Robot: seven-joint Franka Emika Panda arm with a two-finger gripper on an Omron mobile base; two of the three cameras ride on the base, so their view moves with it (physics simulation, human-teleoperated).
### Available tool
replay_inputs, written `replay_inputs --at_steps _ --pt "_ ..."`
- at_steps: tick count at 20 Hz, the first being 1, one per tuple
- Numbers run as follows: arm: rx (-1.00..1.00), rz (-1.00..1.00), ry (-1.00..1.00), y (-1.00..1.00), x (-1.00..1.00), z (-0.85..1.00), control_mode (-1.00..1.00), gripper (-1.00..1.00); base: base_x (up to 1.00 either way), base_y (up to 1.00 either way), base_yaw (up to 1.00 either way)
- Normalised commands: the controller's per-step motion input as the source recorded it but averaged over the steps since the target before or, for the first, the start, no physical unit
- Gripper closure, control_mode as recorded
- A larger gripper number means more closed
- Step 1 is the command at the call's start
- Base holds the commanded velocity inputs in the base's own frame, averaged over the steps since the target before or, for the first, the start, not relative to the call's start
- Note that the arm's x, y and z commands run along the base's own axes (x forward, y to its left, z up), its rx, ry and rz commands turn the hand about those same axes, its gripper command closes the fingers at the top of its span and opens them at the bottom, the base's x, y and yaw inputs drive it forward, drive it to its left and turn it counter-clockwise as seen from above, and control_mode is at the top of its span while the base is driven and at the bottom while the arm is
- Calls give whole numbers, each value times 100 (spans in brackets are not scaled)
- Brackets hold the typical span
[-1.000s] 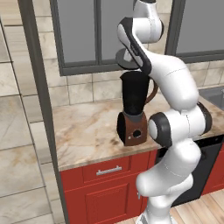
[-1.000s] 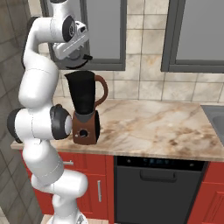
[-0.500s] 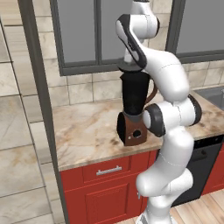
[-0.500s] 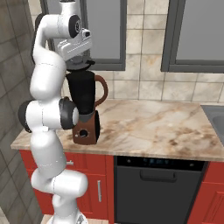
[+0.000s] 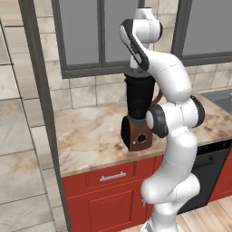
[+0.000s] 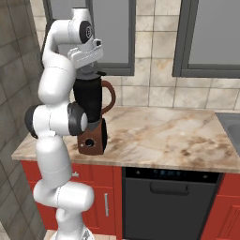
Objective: Grab the lemon wedge and garlic from the fridge, place them in the blender, close the lid, and turn on the blender to create a marinade.
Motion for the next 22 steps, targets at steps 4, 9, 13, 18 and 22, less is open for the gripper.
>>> replay_inputs --at_steps 4,9,13,18,22 --pt "0 0 0 0 6 -23 -100 100 0 0 0" --pt "0 0 -1 4 -24 -5 -100 100 0 0 0" --pt "0 0 0 0 -4 0 -100 100 0 0 0" --pt "0 0 0 0 -48 -5 -100 100 0 0 0" --pt "0 0 0 0 -3 -6 -100 100 0 0 0"
